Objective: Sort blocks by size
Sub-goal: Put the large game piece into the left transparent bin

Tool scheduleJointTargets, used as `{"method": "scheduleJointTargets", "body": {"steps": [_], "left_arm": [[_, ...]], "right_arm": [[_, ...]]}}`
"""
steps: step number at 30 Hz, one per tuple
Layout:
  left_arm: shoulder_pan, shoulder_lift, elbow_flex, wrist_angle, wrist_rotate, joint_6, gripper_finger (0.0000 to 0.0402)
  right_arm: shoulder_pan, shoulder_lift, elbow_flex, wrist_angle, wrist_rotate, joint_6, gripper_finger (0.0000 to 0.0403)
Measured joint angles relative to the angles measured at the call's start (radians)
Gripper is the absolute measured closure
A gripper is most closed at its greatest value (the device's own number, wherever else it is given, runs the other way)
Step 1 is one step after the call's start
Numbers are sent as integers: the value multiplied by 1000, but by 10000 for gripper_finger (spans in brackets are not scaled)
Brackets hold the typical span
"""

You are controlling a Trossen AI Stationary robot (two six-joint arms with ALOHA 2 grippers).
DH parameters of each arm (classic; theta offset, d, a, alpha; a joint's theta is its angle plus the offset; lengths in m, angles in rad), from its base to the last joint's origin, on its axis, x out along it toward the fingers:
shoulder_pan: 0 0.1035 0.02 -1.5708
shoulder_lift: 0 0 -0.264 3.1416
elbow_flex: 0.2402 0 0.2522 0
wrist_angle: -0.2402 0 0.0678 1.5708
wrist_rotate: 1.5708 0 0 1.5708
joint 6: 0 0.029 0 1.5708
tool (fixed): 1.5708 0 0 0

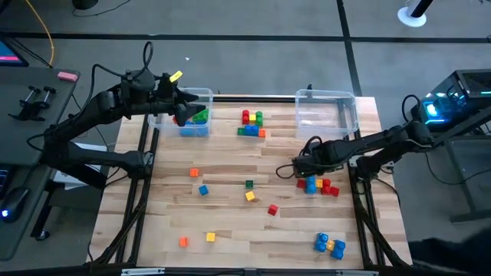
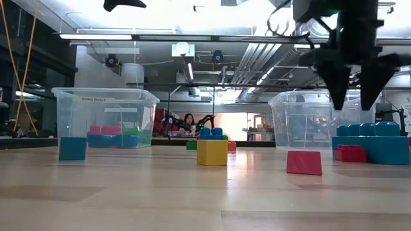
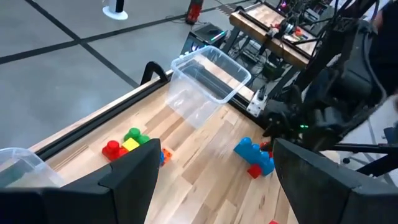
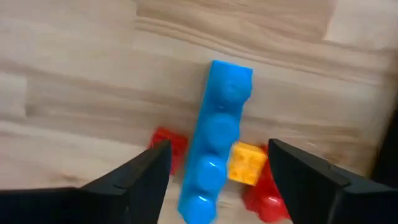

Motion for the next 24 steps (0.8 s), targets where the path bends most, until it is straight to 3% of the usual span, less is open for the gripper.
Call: {"method": "scheduleJointTargets", "body": {"steps": [17,20,24], "left_arm": [[-1,0,0,4,0,-17,106],[0,0,0,27,-1,-27,106],[0,-1,0,111,-2,-36,106]], "right_arm": [[-55,4,-300,401,-33,144,128],[-55,3,-301,401,-9,133,159],[-60,2,-245,346,43,68,268]]}}
